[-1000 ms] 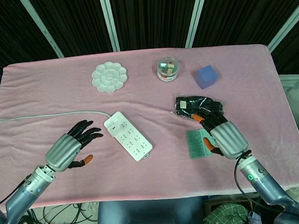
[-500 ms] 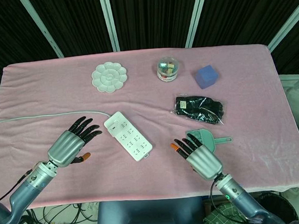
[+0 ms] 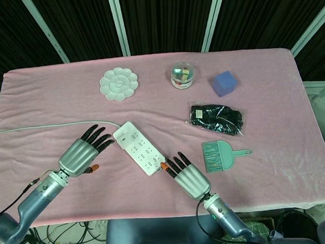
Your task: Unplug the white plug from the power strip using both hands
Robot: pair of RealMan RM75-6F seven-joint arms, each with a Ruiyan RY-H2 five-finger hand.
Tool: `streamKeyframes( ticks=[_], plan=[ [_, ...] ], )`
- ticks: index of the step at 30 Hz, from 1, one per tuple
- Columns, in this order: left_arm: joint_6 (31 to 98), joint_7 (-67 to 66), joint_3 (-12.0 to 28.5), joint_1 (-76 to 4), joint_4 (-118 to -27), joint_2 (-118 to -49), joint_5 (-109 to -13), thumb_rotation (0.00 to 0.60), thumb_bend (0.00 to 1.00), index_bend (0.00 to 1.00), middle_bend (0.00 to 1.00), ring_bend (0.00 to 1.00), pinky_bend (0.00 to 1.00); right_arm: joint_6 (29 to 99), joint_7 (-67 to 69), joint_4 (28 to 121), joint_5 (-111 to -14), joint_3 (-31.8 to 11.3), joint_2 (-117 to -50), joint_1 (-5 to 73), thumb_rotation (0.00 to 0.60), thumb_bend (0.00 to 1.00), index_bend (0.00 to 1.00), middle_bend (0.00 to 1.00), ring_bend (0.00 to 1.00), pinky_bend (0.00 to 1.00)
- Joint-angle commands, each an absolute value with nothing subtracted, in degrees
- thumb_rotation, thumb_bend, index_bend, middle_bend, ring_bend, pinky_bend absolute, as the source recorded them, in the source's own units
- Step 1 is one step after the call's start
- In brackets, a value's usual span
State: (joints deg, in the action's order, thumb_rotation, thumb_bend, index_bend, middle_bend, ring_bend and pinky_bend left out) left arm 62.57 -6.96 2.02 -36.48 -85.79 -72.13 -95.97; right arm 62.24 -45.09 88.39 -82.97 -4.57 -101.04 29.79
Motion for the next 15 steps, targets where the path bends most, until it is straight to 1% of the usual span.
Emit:
streamKeyframes(
  ticks=[1,7,10,15],
  plan=[
    [63.01,-6.24,1.87,-36.48,-84.28,-73.23,-96.08,0.6,0.17,0.18,0.15,0.0,0.0,60.56,-46.94,86.39,-80.0,-6.52,-104.04,31.2,0.6,0.8,0.12,0.11,0.15,0.1],
    [63.81,-5.34,1.57,-36.38,-81.21,-75.55,-96.27,0.6,0.17,0.18,0.14,0.0,0.0,58.86,-47.63,84.62,-75.97,-8.54,-107.68,32.72,0.6,0.78,0.12,0.11,0.14,0.1],
    [64.34,-5.19,1.73,-36.31,-79.95,-76.62,-96.07,0.6,0.17,0.18,0.12,0.0,0.0,58.68,-48.25,83.43,-75.21,-9.0,-109.2,33.5,0.6,0.78,0.12,0.1,0.14,0.1],
    [64.28,-5.34,1.94,-36.54,-78.9,-77.91,-95.57,0.6,0.17,0.18,0.12,0.0,0.0,58.81,-49.02,81.11,-74.56,-9.31,-112.11,34.62,0.6,0.78,0.12,0.1,0.12,0.1]
  ],
)
